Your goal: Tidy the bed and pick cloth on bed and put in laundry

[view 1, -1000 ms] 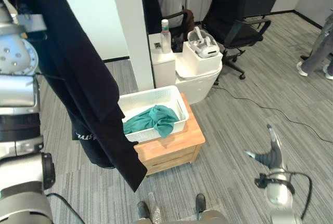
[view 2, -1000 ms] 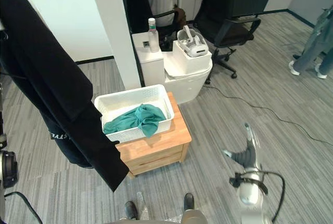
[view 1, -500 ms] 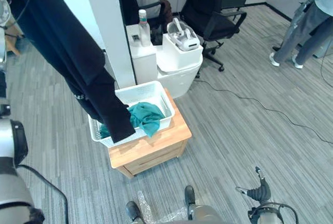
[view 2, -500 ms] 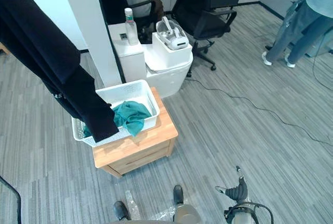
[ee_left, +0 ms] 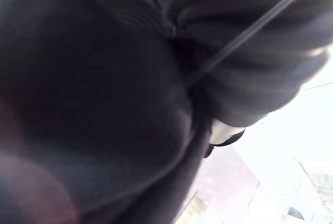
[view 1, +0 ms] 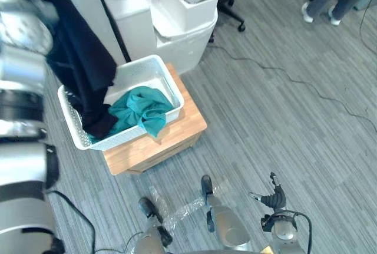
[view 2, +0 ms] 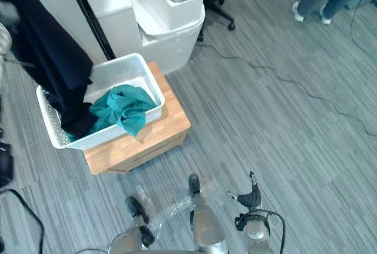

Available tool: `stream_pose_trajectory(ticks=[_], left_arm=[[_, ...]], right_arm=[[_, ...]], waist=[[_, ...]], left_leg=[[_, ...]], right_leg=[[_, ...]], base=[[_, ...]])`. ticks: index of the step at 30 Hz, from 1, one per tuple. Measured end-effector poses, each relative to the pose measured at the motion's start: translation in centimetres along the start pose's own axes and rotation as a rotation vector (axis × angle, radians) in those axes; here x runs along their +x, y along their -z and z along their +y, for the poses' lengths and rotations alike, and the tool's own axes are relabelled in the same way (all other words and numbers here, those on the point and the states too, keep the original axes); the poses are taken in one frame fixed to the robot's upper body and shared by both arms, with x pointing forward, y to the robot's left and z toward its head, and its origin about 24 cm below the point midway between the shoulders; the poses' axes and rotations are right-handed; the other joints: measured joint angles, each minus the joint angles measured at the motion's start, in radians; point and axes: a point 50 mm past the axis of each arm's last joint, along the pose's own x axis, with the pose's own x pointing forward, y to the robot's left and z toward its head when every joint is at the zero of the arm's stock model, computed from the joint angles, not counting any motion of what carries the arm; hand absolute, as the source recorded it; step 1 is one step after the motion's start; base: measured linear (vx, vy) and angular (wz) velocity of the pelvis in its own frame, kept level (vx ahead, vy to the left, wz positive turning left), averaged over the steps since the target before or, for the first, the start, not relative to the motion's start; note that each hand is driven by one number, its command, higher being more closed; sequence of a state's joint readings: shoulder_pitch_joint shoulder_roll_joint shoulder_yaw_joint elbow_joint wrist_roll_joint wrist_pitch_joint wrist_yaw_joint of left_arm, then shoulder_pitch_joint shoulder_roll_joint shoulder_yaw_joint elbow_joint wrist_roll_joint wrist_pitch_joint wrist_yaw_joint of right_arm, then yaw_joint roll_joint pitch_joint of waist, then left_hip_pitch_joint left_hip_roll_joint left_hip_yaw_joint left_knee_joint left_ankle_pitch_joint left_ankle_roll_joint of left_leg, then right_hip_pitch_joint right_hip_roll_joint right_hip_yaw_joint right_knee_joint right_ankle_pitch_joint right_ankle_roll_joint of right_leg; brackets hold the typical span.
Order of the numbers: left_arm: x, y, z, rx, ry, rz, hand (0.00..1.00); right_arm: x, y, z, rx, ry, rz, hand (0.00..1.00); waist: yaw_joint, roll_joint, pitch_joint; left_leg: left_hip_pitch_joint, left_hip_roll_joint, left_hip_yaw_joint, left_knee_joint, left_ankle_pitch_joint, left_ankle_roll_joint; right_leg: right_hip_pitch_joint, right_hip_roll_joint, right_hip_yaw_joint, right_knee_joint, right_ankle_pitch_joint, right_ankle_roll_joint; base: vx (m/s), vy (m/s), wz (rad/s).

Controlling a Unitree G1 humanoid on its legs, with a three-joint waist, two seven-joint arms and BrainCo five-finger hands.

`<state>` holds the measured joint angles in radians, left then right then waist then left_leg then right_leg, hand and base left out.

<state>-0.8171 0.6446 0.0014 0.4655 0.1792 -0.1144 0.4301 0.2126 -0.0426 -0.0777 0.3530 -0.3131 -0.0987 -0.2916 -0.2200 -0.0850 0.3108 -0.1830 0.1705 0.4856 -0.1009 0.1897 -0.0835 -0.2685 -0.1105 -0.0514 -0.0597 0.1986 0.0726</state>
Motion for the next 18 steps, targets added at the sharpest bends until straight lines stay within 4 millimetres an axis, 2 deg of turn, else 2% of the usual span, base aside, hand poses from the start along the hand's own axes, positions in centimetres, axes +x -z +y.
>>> stream_pose_trajectory(ticks=[3,5,8,10,11,16,18], left_arm=[[-2.7,0.8,-2.7,-0.067,0.079,0.050,1.00],[-3.3,1.1,-3.0,-0.070,0.096,0.065,1.00],[-3.9,0.9,-3.6,-0.094,0.118,0.063,1.00],[-4.2,1.2,-3.6,-0.089,0.129,0.070,1.00],[-4.3,1.3,-3.7,-0.084,0.141,0.070,0.00],[-4.6,2.1,-3.8,-0.069,0.155,0.102,0.00],[-5.0,3.5,-4.0,-0.043,0.168,0.159,0.00]], right_arm=[[0.1,-0.4,0.2,0.000,0.007,-0.008,0.00],[0.4,-0.8,0.3,-0.002,0.006,-0.021,0.00],[0.3,-0.8,0.5,-0.011,-0.001,-0.019,0.00],[0.3,-0.9,0.6,-0.017,-0.009,-0.024,0.00],[0.3,-0.9,0.8,-0.022,-0.016,-0.027,0.00],[0.3,-0.4,1.4,-0.035,-0.042,-0.006,0.00],[0.1,-0.1,1.9,-0.046,-0.064,0.008,0.00]], waist=[[0.019,0.004,0.033],[0.020,0.010,0.051],[0.042,0.027,0.067],[0.041,0.035,0.073],[0.042,0.036,0.074],[0.046,0.036,0.075],[0.047,0.036,0.075]], left_leg=[[0.007,0.001,0.010,0.004,0.000,0.000],[0.012,0.001,0.014,0.004,0.000,0.000],[0.024,0.001,0.027,-0.001,-0.003,-0.003],[0.030,0.001,0.031,-0.002,-0.005,-0.006],[0.030,0.001,0.031,-0.002,-0.005,-0.006],[0.023,0.001,0.023,-0.002,-0.005,-0.006],[0.020,0.000,0.013,-0.002,-0.005,-0.006]], right_leg=[[0.000,0.002,0.005,0.004,0.000,0.000],[0.001,0.002,0.009,0.006,0.000,0.000],[0.003,0.002,0.021,0.012,-0.013,-0.008],[0.003,0.002,0.023,0.025,-0.027,0.005],[0.003,0.002,0.023,0.026,-0.027,0.006],[0.003,-0.001,0.017,0.026,-0.027,0.006],[0.003,-0.003,0.013,0.026,-0.027,0.006]], base=[[0.03,0.006,-0.08],[-0.01,-0.002,-0.04],[-0.03,-0.005,-0.08],[-0.05,-0.011,-0.04],[-0.05,-0.015,0.03],[-0.05,-0.015,0.08],[-0.02,-0.016,0.06]])
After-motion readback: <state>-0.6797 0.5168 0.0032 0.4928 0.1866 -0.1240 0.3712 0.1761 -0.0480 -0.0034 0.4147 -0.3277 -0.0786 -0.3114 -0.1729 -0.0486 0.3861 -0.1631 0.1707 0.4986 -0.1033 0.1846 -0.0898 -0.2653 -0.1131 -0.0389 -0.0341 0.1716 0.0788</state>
